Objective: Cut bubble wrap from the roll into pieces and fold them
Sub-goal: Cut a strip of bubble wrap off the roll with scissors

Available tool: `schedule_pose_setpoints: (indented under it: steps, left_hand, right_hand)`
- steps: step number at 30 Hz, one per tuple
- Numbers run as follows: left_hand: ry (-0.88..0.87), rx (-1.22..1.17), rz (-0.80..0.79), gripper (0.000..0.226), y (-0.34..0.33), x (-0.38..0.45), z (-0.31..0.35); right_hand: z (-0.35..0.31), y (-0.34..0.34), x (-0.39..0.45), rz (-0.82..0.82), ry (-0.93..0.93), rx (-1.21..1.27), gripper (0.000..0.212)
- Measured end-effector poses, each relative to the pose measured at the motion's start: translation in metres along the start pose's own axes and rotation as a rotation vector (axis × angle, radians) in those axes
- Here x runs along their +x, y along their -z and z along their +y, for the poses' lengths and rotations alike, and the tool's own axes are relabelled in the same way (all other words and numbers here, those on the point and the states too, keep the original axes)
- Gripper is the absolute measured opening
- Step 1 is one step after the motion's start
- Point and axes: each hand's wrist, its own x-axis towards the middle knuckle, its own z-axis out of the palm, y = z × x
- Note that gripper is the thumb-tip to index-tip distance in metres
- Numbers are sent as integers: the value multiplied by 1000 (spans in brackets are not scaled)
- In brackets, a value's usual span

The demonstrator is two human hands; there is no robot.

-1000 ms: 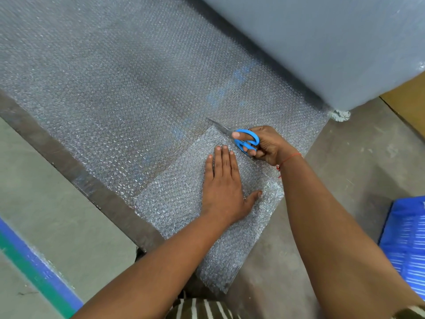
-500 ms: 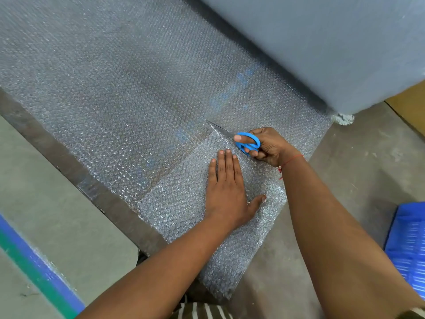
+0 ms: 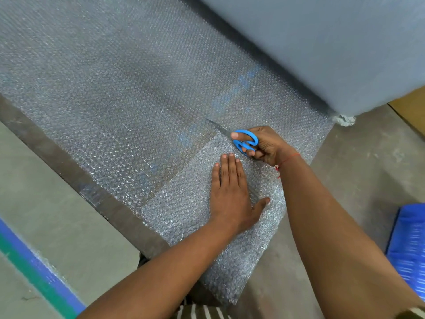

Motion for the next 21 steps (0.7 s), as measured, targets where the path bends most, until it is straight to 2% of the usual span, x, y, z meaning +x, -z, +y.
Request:
schedule_pose_setpoints:
  steps: [2,8,12,16,21]
  left_hand:
    - [9,-31,-7,121,3,0,1]
    - [21,-140,-27,116,10,2,-2]
    - [-20,-258,39,107,24,6,-17]
    - [41,-169,138,100,45,28,-57]
    - [135,-29,167,98,59,67,-114]
  right_hand:
    - [1,-1,2,-4,5,5,92]
    - [-1,-2,7,-19,-11,26,83]
    - [-6,-8,8,-31,-21,40,72]
    - [-10,-12,10,-23,-23,24,63]
    - [-15,-15,9,-19,-23,36,71]
